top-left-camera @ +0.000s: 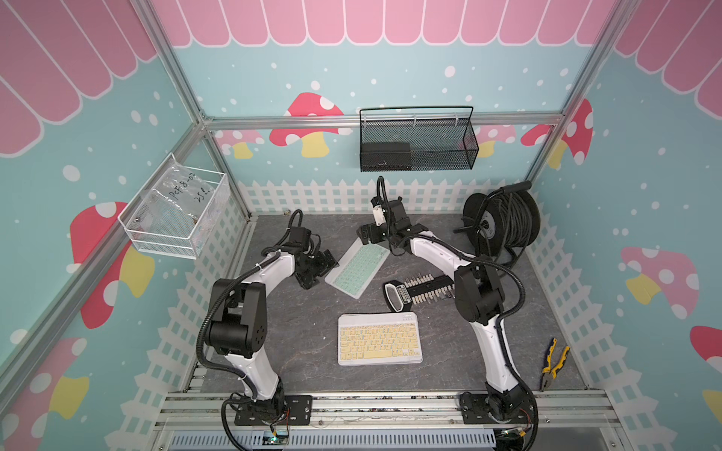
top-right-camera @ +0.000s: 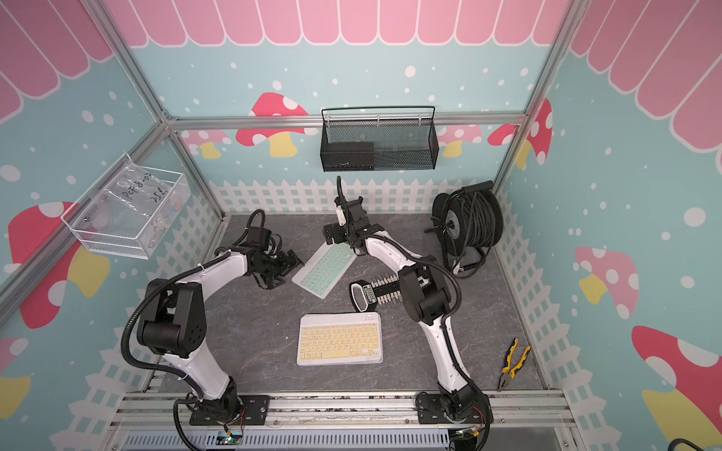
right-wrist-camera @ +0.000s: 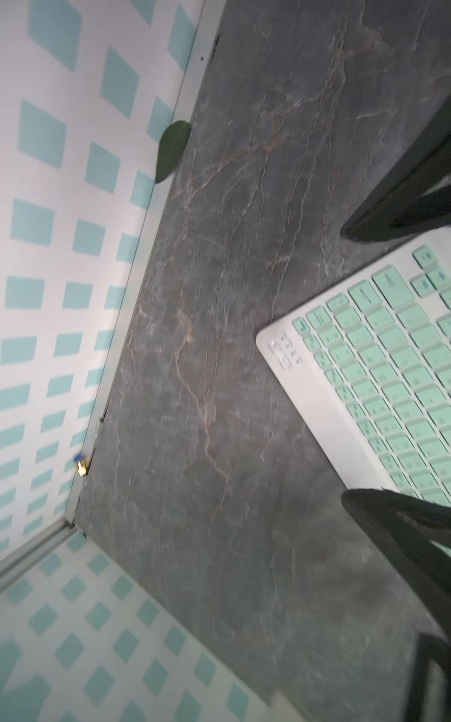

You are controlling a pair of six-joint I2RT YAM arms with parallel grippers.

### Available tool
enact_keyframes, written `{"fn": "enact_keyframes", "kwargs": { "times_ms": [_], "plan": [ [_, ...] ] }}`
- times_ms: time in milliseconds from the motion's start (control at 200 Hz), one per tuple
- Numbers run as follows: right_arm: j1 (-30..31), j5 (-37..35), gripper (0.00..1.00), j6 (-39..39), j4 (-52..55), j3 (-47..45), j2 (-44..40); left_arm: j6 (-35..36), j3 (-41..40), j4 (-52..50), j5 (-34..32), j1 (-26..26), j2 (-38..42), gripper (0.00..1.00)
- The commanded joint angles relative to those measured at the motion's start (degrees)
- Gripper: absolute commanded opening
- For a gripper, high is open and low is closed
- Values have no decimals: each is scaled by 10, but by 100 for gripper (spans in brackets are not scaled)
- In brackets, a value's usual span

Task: Stack the numeric keypads
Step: Move the numeric keypad to the center of the board.

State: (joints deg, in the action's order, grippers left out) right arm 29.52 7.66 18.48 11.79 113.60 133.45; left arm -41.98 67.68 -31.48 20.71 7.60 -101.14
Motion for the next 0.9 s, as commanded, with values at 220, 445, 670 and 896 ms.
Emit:
{"fn": "enact_keyframes", "kwargs": {
  "times_ms": [220, 445, 670, 896],
  "plan": [
    [-45, 86, 100, 24, 80, 103, 113, -70, -5, 6, -1, 17, -34, 96],
    [-43, 103, 100, 40, 70, 43, 106, -107, 22, 32, -19, 35, -74, 97],
    [-33, 130, 99, 47, 50, -49, 71, -98, 84, 32, -16, 32, -138, 97],
    [3, 133, 100, 92, -35, -239, -46, -52, 188, -2, -14, 33, -214, 97]
  ]
}}
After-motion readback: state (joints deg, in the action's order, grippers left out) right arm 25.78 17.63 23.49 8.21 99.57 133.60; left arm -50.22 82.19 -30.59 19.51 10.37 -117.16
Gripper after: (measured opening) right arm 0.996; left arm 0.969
